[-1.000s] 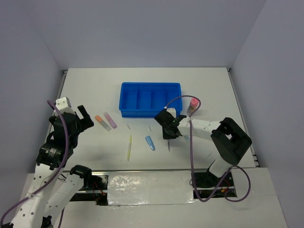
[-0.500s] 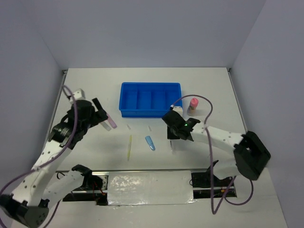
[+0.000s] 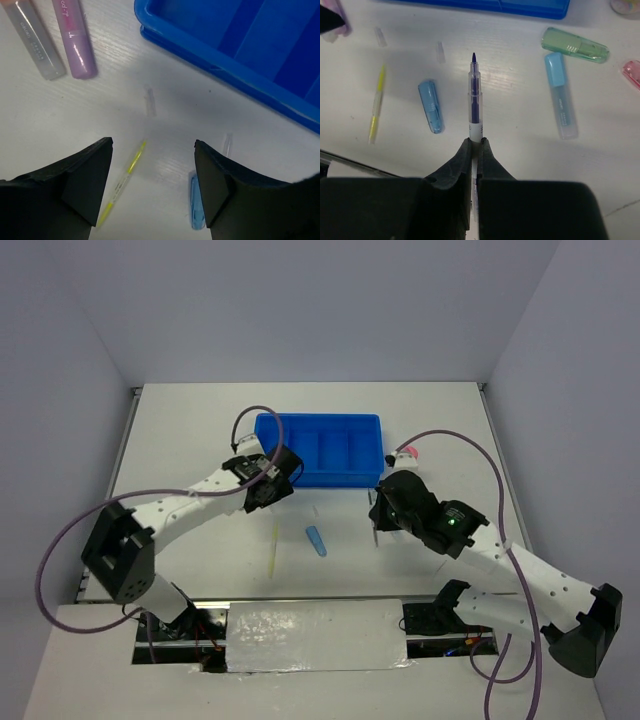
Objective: Sort the stationery into containers
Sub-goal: Pick up the pen cap from the center of the board.
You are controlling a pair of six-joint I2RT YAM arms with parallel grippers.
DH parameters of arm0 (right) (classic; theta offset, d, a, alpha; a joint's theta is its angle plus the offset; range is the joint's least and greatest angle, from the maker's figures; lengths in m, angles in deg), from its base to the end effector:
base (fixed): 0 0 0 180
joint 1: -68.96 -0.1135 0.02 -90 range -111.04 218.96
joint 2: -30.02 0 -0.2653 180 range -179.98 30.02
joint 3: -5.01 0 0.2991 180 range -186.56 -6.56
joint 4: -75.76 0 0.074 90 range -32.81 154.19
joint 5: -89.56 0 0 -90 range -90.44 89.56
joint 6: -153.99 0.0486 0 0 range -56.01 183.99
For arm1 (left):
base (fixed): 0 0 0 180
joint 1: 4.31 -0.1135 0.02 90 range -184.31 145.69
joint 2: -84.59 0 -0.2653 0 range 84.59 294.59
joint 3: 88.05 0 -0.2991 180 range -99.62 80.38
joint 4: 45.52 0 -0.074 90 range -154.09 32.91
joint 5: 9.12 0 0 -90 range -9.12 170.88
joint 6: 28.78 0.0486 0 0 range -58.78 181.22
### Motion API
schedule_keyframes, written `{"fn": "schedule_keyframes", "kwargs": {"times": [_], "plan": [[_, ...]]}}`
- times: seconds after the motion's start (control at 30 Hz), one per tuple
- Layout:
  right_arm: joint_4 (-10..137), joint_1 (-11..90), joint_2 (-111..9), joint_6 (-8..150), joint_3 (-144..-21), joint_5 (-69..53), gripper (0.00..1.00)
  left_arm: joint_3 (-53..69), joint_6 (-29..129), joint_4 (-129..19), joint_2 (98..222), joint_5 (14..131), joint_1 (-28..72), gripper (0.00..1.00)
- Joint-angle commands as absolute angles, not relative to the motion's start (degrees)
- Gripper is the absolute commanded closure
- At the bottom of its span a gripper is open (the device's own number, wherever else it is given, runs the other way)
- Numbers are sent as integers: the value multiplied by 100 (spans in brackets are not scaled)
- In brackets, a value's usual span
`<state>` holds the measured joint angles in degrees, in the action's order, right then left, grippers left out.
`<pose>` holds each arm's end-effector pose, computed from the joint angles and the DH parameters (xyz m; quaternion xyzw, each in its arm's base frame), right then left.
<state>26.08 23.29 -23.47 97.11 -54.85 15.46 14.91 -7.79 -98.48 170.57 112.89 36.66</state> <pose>0.1823 0.1676 0.2771 -0.0449 0.9099 0.1509 0.3839 0.2820 -0.2108 0.2300 -0.2908 0.8885 -0.0377 0.3530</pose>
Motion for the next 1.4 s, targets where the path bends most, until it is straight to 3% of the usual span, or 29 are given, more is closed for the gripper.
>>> {"fn": "schedule_keyframes", "kwargs": {"times": [0.0,0.2,0.37,0.53,1.13,1.17,1.23,1.33,1.37], "plan": [[2297,2264,-2131,9581,-5350,1617,100,1042,-1357,-10199,17729,11560,3665,22],[2191,2281,-1999,9519,-5297,1652,100,620,-1410,-10341,18601,11279,3498,28],[2191,2281,-1876,9458,-5227,1678,100,883,-1472,-10104,18585,11235,3393,34],[2226,2273,-1832,9414,-5226,1626,100,1313,-1288,-9587,18462,11015,3208,50],[2279,2255,-1893,9414,-5306,1459,100,1754,-1032,-8864,18699,10690,3129,50],[2288,2246,-1893,9422,-5305,1459,100,1745,-1041,-8899,18725,10698,3129,56],[2323,2237,-1867,9414,-5288,1432,100,1736,-1076,-8987,18786,10690,3129,58],[2349,2229,-1823,9414,-5244,1432,100,1771,-1085,-9075,18848,10672,3129,68],[2358,2229,-1806,9405,-5227,1424,100,1797,-1068,-9067,18866,10611,3129,81]]}}
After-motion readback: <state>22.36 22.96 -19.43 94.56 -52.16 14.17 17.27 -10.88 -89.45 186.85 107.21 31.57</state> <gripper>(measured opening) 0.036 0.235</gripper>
